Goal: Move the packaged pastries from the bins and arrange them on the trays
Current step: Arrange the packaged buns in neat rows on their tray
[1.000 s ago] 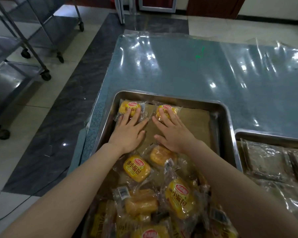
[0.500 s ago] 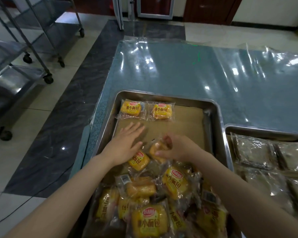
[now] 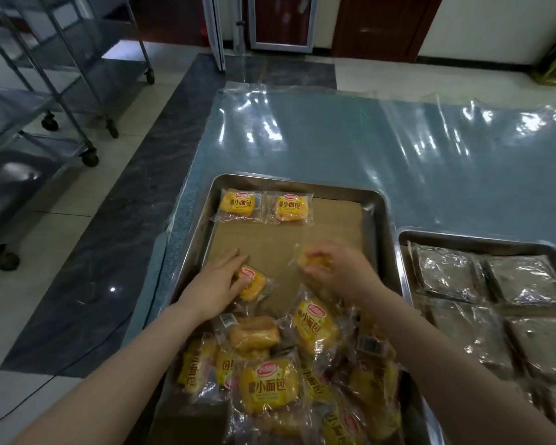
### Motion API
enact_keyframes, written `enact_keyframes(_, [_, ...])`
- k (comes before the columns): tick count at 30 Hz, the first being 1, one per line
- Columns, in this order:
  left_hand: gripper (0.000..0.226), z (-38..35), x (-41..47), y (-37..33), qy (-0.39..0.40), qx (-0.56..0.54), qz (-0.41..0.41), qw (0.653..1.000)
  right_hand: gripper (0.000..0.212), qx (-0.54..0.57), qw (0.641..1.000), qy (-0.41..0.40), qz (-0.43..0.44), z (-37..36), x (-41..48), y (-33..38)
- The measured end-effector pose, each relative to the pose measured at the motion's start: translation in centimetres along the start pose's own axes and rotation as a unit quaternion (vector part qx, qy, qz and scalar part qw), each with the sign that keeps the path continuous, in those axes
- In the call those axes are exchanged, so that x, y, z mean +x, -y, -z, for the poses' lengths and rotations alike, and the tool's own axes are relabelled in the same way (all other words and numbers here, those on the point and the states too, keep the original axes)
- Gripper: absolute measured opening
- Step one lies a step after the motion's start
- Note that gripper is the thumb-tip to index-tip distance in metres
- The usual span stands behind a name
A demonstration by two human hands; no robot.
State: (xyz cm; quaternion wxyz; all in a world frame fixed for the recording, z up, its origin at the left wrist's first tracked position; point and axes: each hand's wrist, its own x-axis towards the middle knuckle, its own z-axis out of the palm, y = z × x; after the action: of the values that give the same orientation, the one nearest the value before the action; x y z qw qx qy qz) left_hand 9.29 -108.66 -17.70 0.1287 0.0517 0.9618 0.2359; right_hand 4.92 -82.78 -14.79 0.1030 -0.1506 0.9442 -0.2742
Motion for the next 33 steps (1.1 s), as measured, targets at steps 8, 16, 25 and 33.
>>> enact_keyframes(8, [0.052, -0.8, 0.8, -0.6, -0.087, 0.064, 0.019, 0.994, 0.049, -0.081, 0.993, 0.090, 0.000, -0.7, -1.1, -1.7])
enact_keyframes(16, [0.049, -0.9, 0.6, -1.8, -0.079, 0.048, -0.066, 0.994, 0.044, -0.034, 0.995, 0.070, -0.061, -0.4, -1.0, -1.9])
enact_keyframes(25, [0.057, -1.7, 1.8, -1.0, -0.008, 0.130, -0.033, 0.991, 0.054, -0.189, 0.977, -0.030, -0.094, 0.1, -0.8, -0.9])
enact_keyframes(33, [0.059, -1.8, 3.1, -0.6, -0.014, 0.150, -0.011, 0.988, 0.057, -0.237, 0.970, -0.013, -0.057, 0.7, 2.4, -1.1])
